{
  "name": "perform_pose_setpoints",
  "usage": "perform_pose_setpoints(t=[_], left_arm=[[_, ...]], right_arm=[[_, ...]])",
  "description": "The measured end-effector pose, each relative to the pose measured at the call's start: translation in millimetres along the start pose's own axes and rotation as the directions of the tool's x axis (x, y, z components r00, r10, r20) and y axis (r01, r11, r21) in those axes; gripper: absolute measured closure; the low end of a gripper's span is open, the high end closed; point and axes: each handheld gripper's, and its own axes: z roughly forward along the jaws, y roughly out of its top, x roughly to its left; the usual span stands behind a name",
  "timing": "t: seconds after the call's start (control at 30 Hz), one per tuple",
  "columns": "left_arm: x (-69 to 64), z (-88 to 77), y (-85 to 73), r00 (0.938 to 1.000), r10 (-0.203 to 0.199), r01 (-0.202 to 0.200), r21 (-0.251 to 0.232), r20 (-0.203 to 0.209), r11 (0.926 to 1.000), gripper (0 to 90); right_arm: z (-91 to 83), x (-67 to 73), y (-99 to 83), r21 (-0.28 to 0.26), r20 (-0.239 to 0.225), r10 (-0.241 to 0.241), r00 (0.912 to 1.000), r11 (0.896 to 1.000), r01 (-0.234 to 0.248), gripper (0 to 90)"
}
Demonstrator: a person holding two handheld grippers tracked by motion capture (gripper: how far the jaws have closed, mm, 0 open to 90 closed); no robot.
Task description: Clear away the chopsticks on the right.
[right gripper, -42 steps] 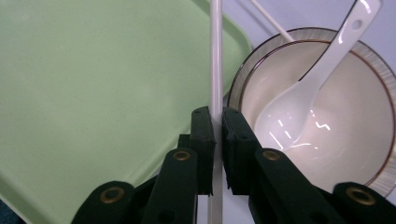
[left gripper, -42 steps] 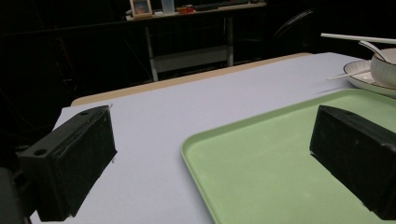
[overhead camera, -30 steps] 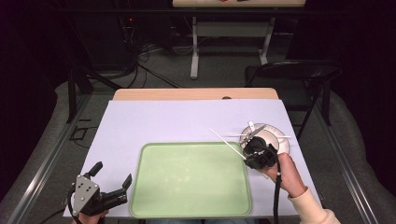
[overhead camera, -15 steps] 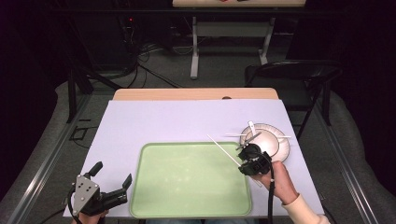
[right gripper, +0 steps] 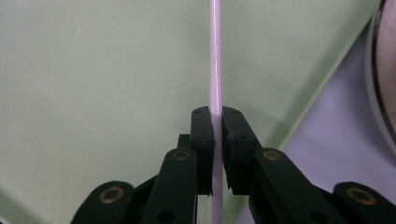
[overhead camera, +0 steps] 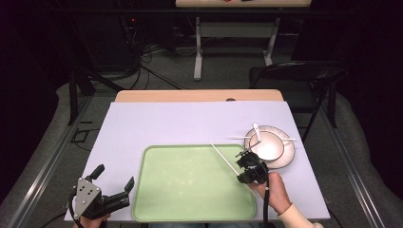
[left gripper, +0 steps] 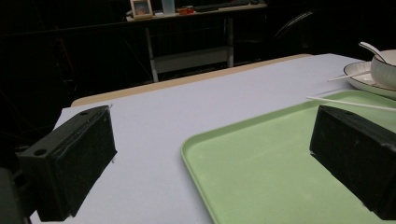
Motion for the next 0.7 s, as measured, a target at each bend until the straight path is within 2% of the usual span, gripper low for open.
perform_pose_setpoints(t=[0.07,0.2,0.43,0.6,0.7], left_arm=[[0.1,0.0,0.0,1.0,-0.001,0.001,-0.001,0.0,1.0,0.0],[0.2,-0.2,-0.1,1.0,-0.003,0.003,-0.003,0.0,1.0,0.0],[0.1,-0.5,-0.1,1.0,-0.002,0.002,-0.005,-0.001,1.0,0.1],[-0.1,-0.8,-0.1,1.0,-0.001,0.001,-0.008,0.002,1.0,0.1],[0.0,-1.1,-0.2,1.0,-0.002,0.002,-0.011,0.002,0.9999,0.1]], right_arm=[[5.9,2.7,1.1,0.001,0.02,0.014,0.9997,1.0,-0.014,83.4],[11.5,5.1,0.2,0.01,0.028,0.027,0.9992,1.0,-0.027,82.8],[14.7,11.7,-2.9,0.022,0.036,0.008,0.9993,1.0,-0.009,82.4],[15.3,16.1,-3.6,0.025,0.049,-0.025,0.9985,0.999,0.024,78.2],[13.6,16.8,-3.9,0.023,0.068,-0.063,0.9957,0.998,0.061,67.9]])
